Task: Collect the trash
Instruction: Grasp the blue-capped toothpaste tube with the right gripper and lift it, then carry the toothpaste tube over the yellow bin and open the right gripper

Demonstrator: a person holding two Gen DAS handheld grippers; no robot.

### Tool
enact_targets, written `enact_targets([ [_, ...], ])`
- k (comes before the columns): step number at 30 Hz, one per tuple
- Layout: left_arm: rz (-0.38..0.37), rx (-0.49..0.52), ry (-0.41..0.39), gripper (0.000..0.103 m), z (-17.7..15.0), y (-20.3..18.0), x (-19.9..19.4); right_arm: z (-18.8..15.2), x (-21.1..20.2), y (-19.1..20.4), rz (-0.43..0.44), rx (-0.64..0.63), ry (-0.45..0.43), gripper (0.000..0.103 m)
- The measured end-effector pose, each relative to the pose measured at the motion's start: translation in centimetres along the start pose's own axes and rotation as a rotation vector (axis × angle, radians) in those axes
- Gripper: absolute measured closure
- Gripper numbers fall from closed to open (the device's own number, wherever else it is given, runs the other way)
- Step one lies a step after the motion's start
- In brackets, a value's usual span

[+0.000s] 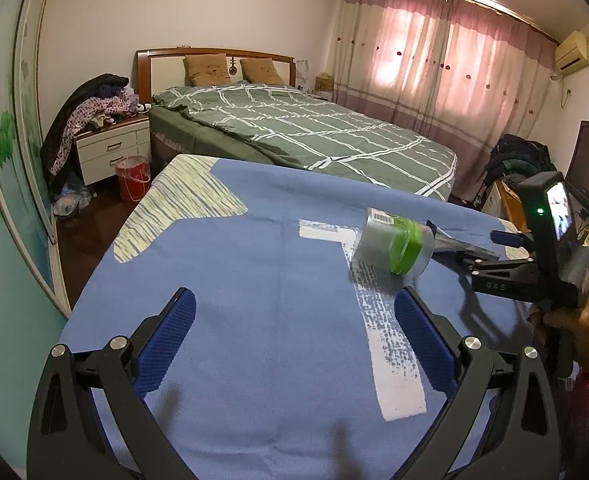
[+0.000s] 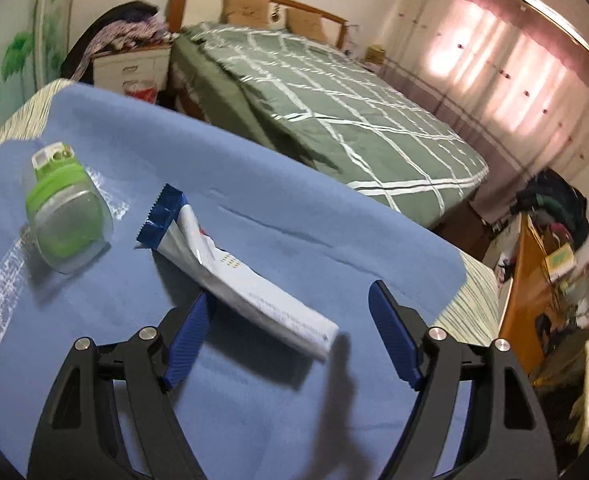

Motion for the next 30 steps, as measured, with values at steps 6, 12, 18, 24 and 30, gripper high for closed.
enact_targets([
  [6, -0.003, 0.001, 0.0, 0.005, 0.0, -0.1, 0.0, -0.3, -0.2, 0.4, 0.11, 0.046, 0.039, 0.067],
  [12, 0.008, 0.014, -0.005, 0.005, 0.0, -0.3, -0.1, -1.3, -1.8, 1.1, 0.145, 0.106, 0.063, 0.089],
  [18, 0.009, 0.021, -0.012, 0.005, 0.1, -0.4, -0.3, -3.8, -5.6, 0.4, 0.239, 0.281, 0.052, 0.095],
  [24, 0.003, 0.035, -0.013, 0.005, -0.1, -0.8, -0.6, -7.1, -10.9, -0.8, 0.235, 0.415, -0.016, 0.095],
  [30, 0.005, 0.051, -0.024, 0.005, -0.2, -1.2, -0.9, -12.8, -14.4, -4.9, 0.107, 0.616, -0.071, 0.095],
])
Point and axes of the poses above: each gripper's, at about its wrist camera, not at the fingertips, and x roughly the way its jaws point, y to its left, z to its top, the point moved 5 cm from there along x, roughly the way its jaws point, and after that the axes turned 2 degrees about x, right-handed, at the moved point
